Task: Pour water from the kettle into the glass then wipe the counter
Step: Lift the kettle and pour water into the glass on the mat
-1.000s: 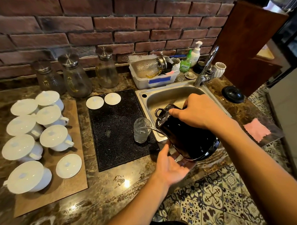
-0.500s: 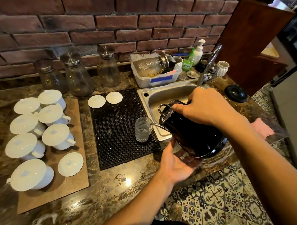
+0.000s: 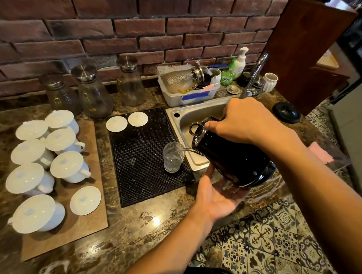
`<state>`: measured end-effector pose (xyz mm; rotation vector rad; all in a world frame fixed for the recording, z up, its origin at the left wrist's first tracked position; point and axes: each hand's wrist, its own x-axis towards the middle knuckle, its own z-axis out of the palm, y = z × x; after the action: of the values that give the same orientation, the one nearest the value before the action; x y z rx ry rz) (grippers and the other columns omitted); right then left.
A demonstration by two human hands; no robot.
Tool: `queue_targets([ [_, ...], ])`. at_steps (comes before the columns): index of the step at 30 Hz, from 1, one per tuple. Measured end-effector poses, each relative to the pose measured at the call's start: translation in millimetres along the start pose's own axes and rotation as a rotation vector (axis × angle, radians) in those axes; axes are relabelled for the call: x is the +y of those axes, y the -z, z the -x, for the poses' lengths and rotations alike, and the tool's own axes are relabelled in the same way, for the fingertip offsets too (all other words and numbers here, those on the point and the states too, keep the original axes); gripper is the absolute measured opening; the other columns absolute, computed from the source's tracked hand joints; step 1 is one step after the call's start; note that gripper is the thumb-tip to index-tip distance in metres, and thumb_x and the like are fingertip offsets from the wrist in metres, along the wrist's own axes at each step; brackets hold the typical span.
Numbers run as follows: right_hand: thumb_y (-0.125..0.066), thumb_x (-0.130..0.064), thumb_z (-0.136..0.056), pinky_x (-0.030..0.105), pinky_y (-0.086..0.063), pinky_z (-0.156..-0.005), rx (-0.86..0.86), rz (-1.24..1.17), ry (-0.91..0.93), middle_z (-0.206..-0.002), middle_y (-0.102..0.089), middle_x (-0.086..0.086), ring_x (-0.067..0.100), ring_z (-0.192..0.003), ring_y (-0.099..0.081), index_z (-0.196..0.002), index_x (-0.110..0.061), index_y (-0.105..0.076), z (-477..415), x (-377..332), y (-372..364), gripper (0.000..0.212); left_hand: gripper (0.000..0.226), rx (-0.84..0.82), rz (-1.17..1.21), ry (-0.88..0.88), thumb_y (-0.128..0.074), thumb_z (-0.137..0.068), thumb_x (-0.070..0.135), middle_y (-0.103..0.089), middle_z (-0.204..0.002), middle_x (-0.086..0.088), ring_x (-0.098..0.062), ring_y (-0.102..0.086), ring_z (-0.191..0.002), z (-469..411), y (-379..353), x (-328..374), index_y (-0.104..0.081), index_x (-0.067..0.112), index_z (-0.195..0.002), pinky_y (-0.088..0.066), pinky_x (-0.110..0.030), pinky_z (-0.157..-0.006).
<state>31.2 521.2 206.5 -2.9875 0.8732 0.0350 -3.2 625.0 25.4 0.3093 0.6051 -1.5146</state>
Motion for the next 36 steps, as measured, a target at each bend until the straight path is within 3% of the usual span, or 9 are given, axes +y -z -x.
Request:
queue_targets([
  [6, -0.063, -0.065, -0.087, 0.031, -0.033, -0.053, -0.016, 0.005, 0.041, -0.061, -0.044, 0.002, 0.015, -0.055, -0.04, -0.061, -0.016, -0.044, -1.9, 1.4, 7.0, 0.058, 0.074, -0.064, 0.017, 0.004, -0.092, -0.068, 0.039, -0.063, -0.128, -0.037, -0.049, -0.058, -0.122, -0.4, -3.4, -5.7, -0.07, -0.003, -0.126, -0.054, -0.055, -0.101],
  [19, -0.063, -0.063, -0.087, 0.026, -0.024, -0.046, 0.053, -0.004, 0.064, -0.058, -0.043, 0.002, 0.014, -0.053, -0.04, -0.059, -0.017, -0.039, 1.3, 4.7, 16.9, 0.059, 0.071, -0.087, -0.007, 0.021, -0.081, -0.08, 0.044, -0.061, -0.132, -0.035, -0.048, -0.056, -0.126, 0.1, -13.5, -3.3, -0.063, 0.005, -0.137, -0.045, -0.054, -0.112],
  [23, -0.064, -0.065, -0.086, 0.026, -0.024, -0.046, 0.056, -0.012, 0.064, -0.06, -0.038, 0.001, 0.015, -0.052, -0.037, -0.062, -0.021, -0.024, 0.8, 5.0, 17.5, 0.064, 0.07, -0.094, -0.036, 0.005, -0.079, -0.083, 0.044, -0.063, -0.131, -0.034, -0.048, -0.057, -0.126, 1.0, -15.3, -3.2, -0.062, 0.002, -0.136, -0.048, -0.054, -0.108],
  [30, -0.064, -0.066, -0.086, 0.027, -0.023, -0.046, 0.048, -0.007, 0.077, -0.059, -0.039, 0.001, 0.014, -0.053, -0.037, -0.062, -0.02, -0.026, -0.2, 4.2, 18.0, 0.064, 0.071, -0.088, -0.047, -0.01, -0.079, -0.082, 0.044, -0.061, -0.133, -0.033, -0.047, -0.056, -0.127, 3.2, -15.3, -3.8, -0.062, 0.003, -0.137, -0.049, -0.052, -0.108],
  [36, -0.064, -0.064, -0.087, 0.027, -0.026, -0.046, 0.048, 0.0, 0.107, -0.06, -0.043, 0.001, 0.014, -0.053, -0.04, -0.061, -0.017, -0.039, -2.1, 1.1, 20.2, 0.059, 0.074, -0.117, -0.007, -0.003, -0.08, -0.081, 0.045, -0.059, -0.135, -0.035, -0.047, -0.057, -0.125, 3.7, -17.4, -5.0, -0.061, 0.004, -0.139, -0.056, -0.053, -0.098],
])
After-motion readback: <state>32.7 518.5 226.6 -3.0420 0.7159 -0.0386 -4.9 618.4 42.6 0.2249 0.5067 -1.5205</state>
